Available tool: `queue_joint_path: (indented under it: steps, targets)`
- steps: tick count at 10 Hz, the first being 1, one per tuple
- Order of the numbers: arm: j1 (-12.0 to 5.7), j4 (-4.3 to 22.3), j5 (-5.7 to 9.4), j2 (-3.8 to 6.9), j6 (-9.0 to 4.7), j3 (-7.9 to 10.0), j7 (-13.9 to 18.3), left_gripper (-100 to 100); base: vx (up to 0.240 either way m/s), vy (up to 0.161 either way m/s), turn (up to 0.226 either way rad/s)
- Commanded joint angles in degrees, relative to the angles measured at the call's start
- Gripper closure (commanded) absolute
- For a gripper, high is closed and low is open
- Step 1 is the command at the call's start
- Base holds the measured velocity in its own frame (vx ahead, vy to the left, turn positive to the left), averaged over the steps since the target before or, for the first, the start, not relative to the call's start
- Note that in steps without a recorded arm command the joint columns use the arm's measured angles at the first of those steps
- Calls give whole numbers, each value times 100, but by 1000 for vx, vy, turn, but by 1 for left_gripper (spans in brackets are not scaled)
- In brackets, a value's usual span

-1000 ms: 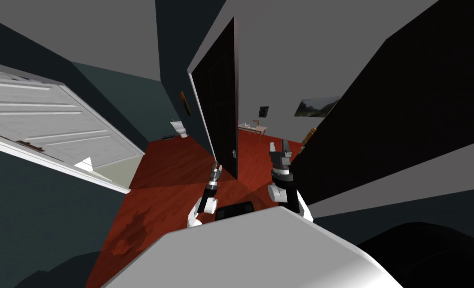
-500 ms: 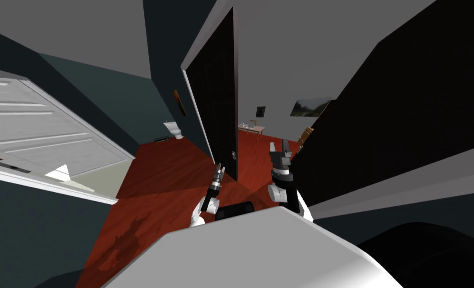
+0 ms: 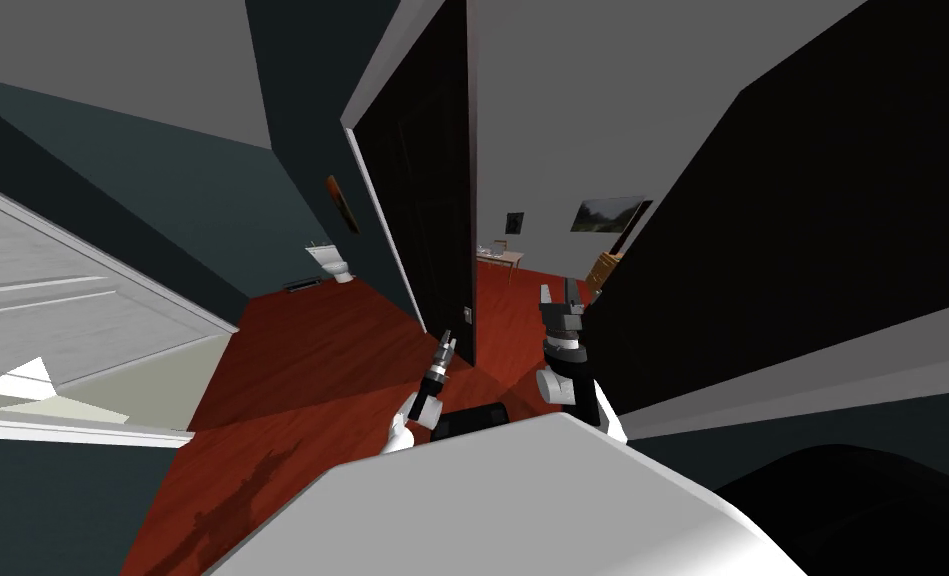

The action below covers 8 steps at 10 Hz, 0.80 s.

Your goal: Push the door open

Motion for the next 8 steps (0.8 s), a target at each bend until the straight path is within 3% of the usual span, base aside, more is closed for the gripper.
queue_joint_path:
  steps: [1,8]
  targets:
    - [-85,213,-8,9,-38,-78,5,-100,76,84,-96]
    - [-478,1097,-39,-41,-178,-358,1,-100,72,64,-81]
